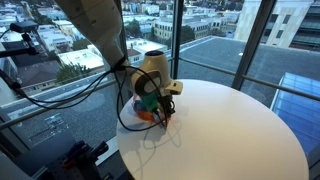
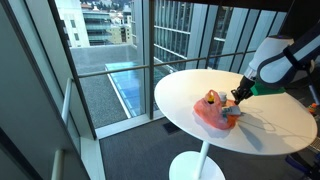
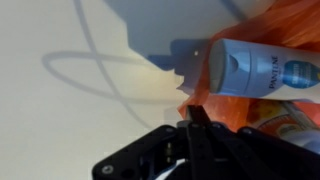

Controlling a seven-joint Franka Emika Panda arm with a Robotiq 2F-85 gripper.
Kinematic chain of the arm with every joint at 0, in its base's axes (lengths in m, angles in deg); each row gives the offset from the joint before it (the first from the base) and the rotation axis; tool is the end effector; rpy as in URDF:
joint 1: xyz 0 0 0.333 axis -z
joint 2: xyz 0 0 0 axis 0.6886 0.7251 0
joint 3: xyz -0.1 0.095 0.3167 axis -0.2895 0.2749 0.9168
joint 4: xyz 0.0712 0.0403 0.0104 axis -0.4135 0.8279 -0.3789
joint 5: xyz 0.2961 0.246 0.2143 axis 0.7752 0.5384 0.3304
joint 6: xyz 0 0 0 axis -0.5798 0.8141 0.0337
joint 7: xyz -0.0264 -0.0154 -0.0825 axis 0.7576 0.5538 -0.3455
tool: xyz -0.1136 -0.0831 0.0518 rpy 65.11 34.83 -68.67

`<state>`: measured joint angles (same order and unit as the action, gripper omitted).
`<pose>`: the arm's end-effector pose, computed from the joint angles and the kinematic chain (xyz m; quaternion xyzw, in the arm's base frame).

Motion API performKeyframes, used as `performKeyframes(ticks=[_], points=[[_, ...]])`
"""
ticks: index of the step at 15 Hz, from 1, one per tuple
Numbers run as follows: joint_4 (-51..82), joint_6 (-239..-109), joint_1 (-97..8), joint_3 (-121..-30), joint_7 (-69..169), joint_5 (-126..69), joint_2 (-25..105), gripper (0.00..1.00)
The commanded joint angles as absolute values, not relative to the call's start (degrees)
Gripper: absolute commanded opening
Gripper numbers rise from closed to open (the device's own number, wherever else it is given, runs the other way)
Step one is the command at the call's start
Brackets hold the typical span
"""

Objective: Put the blue container in the plastic bag

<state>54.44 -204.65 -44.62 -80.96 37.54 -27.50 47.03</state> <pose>0.5798 -0.0880 0.1315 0.9760 -0.1941 0.0943 0.0299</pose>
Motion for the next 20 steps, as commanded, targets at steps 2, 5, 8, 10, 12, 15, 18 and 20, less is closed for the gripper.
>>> performKeyframes(ticks=[2,5,8,10,12,15,18,20], points=[[58.38,-200.39,-43.29,-81.08,40.75,-27.02,39.78,0.03],[59.36,-198.34,-42.44,-80.90,41.50,-27.06,36.79,0.02],[59.85,-196.41,-41.85,-80.87,41.57,-27.29,34.25,0.02],[59.81,-195.17,-41.59,-80.91,41.47,-27.64,32.82,0.02],[59.53,-194.00,-41.38,-80.91,41.27,-27.97,31.87,0.02],[59.20,-192.80,-40.86,-80.61,41.55,-27.50,31.28,0.02],[59.18,-192.29,-40.55,-80.51,41.67,-27.26,30.68,0.02],[59.15,-192.08,-40.55,-80.59,41.38,-27.57,29.90,0.02]])
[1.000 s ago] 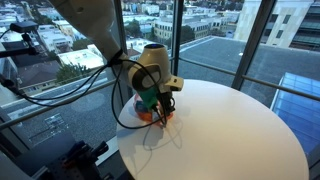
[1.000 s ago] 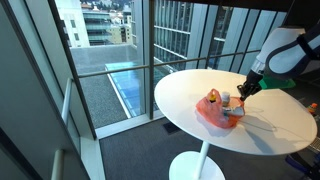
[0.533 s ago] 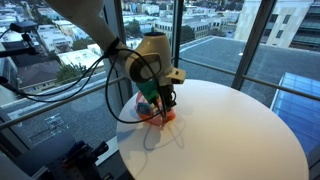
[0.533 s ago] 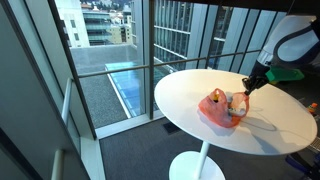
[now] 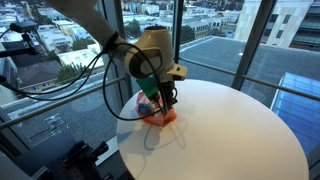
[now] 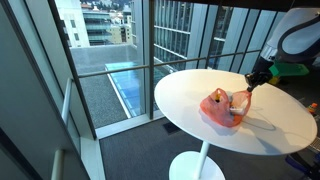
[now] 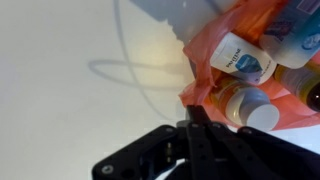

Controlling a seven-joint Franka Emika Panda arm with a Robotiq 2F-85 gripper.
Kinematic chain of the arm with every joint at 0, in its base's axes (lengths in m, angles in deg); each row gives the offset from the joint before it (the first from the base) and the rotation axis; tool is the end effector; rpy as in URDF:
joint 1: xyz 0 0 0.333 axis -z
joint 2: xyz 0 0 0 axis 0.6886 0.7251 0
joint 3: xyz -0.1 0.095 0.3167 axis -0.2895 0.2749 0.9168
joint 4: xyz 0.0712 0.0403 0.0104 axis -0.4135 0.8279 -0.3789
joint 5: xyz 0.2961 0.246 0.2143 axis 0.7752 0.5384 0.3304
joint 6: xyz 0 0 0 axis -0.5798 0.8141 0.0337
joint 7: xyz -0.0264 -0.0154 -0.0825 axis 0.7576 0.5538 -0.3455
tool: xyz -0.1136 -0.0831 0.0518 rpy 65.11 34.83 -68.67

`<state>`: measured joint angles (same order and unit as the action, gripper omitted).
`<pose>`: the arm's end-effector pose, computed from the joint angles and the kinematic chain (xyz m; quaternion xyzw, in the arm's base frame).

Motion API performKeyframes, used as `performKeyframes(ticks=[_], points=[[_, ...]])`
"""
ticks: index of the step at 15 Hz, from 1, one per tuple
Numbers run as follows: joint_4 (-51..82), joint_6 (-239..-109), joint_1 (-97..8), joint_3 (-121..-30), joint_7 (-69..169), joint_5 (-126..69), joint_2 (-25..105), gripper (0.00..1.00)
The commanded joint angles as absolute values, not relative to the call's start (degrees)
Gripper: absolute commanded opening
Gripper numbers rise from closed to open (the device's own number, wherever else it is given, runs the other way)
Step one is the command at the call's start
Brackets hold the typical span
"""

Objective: Put the blue container in the plastic bag

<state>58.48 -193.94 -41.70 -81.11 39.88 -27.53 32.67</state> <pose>0.5560 -0.1126 0.2249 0.9739 -0.2087 0.0877 0.0185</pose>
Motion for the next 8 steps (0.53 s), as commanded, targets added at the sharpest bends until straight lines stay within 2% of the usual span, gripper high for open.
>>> performKeyframes(ticks=[1,8], points=[[59.05,-191.77,-40.52,-80.56,41.44,-27.55,29.43,0.02],[58.49,-189.48,-40.15,-80.29,41.13,-27.91,25.12,0.02]])
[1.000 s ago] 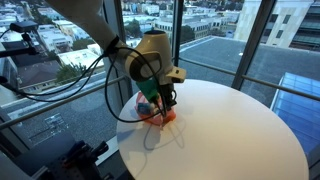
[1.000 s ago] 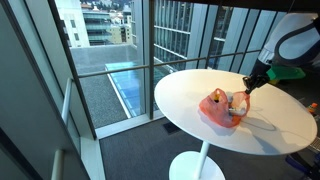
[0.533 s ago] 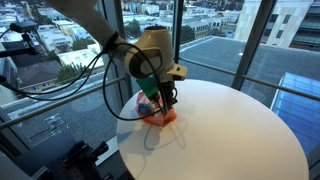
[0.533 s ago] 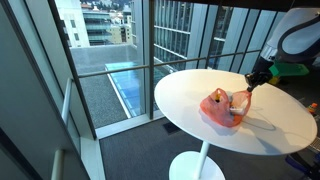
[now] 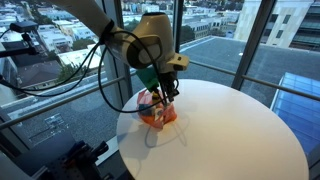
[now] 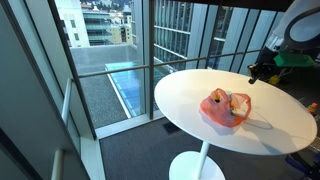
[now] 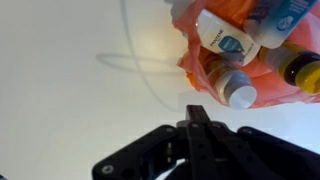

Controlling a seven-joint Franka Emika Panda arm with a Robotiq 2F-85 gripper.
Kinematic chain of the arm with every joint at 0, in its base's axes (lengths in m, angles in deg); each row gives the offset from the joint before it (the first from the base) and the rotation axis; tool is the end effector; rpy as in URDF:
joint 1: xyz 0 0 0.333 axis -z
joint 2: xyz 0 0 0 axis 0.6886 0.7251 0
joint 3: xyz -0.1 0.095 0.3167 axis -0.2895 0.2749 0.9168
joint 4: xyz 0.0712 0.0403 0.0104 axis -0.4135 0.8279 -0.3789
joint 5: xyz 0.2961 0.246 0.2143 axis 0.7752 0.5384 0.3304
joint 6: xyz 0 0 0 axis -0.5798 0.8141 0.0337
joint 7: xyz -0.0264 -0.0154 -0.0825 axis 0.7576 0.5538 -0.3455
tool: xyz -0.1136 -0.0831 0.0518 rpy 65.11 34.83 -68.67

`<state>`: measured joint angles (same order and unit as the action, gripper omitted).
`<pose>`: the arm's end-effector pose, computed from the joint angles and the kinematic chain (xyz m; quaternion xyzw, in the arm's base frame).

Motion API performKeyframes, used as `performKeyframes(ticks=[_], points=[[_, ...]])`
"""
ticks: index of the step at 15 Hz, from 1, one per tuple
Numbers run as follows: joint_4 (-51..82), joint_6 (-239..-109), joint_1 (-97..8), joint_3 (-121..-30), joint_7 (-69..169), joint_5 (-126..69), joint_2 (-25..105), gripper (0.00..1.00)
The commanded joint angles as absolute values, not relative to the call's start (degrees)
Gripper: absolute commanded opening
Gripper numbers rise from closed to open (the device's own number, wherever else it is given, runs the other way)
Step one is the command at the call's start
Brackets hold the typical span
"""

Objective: Put the blue container in the plastic bag

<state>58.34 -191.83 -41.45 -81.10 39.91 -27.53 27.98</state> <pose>0.5589 -0.1147 0.2677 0.9710 -0.2117 0.1106 0.0122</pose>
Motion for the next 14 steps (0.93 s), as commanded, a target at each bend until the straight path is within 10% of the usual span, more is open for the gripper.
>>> performKeyframes(ticks=[1,14], points=[[58.41,-189.25,-40.05,-80.21,41.30,-27.72,25.03,0.02],[63.49,-191.40,-39.98,-78.73,48.79,-24.02,27.50,0.99]])
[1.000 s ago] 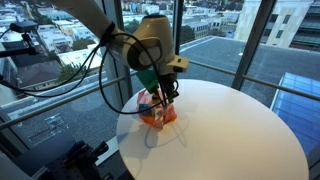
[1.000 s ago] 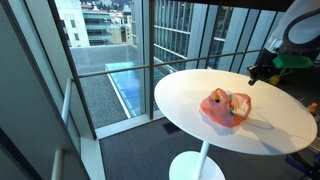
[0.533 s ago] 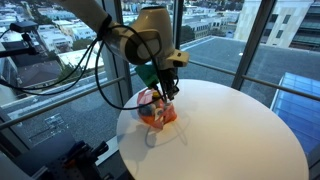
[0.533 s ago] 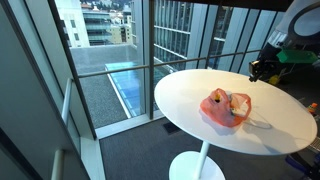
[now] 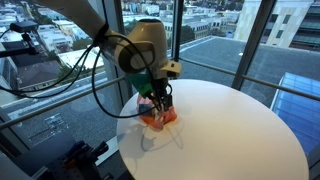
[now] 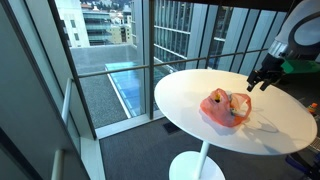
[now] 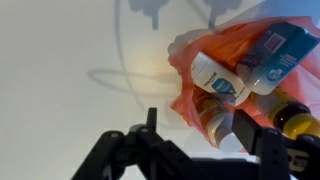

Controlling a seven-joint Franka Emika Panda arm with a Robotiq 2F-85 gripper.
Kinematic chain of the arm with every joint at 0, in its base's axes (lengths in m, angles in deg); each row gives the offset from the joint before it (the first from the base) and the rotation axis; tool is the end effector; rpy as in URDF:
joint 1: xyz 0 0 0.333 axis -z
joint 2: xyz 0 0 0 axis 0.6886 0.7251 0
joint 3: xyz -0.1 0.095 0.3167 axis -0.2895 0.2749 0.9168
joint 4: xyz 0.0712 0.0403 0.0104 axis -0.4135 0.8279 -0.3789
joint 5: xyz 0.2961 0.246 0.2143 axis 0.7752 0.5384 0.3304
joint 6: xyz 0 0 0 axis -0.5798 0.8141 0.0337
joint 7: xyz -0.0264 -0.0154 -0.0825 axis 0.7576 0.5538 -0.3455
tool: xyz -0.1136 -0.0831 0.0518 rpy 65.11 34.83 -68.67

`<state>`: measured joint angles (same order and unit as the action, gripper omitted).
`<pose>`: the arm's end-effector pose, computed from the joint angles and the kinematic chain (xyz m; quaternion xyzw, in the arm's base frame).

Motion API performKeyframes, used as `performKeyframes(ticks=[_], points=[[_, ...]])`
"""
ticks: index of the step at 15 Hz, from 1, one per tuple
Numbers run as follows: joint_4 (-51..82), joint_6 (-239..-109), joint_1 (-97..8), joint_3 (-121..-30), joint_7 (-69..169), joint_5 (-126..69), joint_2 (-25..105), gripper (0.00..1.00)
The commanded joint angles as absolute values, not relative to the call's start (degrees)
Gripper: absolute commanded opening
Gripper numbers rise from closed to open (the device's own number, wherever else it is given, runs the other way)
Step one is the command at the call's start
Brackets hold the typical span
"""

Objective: Put the blue container in the plastic bag

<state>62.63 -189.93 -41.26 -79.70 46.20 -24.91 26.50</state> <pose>0.5281 -0.0971 0.2443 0.9834 -0.1677 0.0691 0.0010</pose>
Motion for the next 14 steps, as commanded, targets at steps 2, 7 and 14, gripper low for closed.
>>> performKeyframes(ticks=[2,7,14], points=[[63.40,-192.99,-39.98,-78.69,49.07,-24.35,29.27,1.00],[62.25,-198.15,-40.09,-78.29,49.17,-24.04,34.45,1.00],[61.74,-203.27,-40.43,-78.14,48.38,-24.62,38.20,0.62]])
